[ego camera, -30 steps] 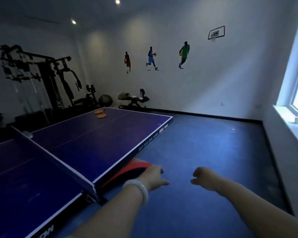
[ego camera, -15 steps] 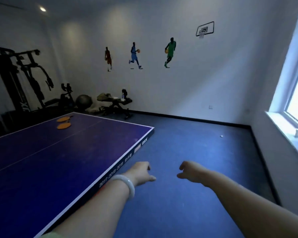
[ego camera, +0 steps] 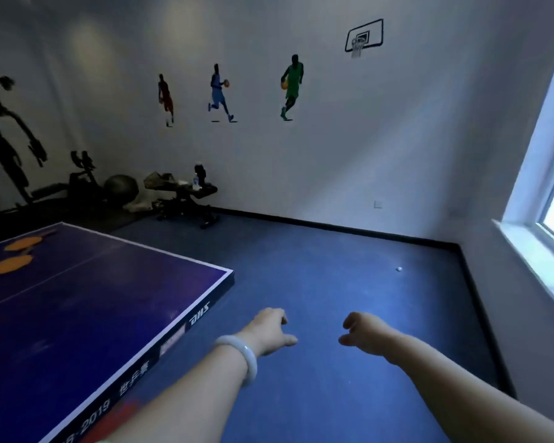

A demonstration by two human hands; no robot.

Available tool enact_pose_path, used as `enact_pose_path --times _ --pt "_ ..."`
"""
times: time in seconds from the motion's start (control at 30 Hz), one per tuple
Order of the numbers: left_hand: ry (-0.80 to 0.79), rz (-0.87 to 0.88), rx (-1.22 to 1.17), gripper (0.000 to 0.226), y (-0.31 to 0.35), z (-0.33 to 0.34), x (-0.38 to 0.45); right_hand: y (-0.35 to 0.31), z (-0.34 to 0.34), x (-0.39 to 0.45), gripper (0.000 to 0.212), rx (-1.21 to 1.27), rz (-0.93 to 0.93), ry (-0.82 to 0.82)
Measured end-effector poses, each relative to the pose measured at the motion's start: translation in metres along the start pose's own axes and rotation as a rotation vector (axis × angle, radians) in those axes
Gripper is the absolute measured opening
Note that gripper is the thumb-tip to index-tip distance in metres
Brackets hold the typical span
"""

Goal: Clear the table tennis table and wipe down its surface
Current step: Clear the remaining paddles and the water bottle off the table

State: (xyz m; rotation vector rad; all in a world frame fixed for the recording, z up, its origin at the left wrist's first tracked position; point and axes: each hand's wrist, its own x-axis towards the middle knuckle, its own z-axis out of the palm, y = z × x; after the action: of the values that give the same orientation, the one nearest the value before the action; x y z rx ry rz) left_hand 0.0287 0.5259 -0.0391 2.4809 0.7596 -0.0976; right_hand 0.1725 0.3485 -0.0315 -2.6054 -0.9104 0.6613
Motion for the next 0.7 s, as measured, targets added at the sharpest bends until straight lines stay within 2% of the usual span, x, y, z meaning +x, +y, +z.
enact_pose_path --times 0.13,0.37,0.7 --pt "0.042 -0.107 -0.057 0.051 0.011 -0.017 0.088 0.003 -0.047 0.105 0.049 -0.035 -0.081 -0.033" --pt "0.1 -0.255 -0.062 0.052 -0.016 -0.058 0.235 -0.042 -0.087 0.285 0.045 -0.015 -0.248 -0.088" --pt "0.139 -0.297 -0.061 0.052 -0.065 -0.156 0.509 -0.128 -0.159 0.565 0.049 -0.096 -0.359 -0.133"
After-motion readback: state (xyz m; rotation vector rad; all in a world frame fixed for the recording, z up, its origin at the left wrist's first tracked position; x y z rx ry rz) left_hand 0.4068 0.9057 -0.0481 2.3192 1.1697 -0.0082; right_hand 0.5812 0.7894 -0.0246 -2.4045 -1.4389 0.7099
